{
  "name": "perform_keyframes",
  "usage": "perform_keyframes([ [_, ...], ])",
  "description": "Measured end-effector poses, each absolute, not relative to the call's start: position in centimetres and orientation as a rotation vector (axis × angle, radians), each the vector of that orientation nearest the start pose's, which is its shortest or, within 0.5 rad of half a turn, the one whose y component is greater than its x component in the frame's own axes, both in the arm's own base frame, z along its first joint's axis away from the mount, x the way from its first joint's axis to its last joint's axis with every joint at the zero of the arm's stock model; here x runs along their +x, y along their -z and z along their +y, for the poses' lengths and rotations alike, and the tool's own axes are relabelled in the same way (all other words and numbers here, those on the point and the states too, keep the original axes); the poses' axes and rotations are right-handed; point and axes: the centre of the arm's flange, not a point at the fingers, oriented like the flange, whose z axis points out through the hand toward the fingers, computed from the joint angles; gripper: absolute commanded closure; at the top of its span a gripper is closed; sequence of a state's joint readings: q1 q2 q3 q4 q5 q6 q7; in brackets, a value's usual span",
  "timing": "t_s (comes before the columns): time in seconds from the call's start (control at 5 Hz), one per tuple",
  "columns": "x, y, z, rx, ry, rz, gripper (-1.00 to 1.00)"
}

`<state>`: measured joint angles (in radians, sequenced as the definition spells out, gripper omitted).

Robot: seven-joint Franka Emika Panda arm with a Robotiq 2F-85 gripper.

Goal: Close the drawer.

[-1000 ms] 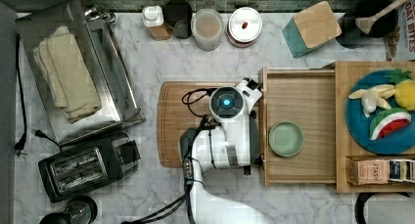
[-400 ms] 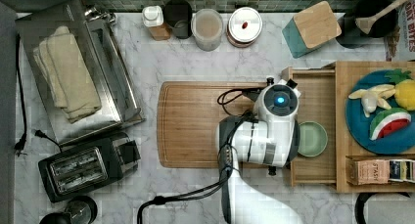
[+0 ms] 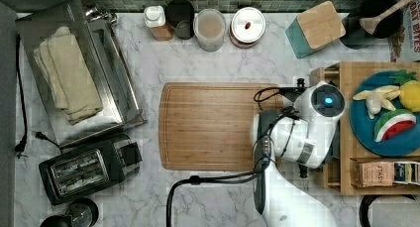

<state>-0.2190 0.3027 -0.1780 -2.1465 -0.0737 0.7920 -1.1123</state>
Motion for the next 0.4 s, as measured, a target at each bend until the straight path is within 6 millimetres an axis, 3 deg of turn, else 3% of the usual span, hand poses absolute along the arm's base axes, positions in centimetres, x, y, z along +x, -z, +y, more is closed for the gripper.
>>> perform_keyframes([
  [0.2, 50.9, -26.0, -25.1, -3.227, -0.117, 0.068, 1.00],
  [0.4, 50.6, -25.9, -26.2, -3.222, -0.085, -0.023, 1.00],
])
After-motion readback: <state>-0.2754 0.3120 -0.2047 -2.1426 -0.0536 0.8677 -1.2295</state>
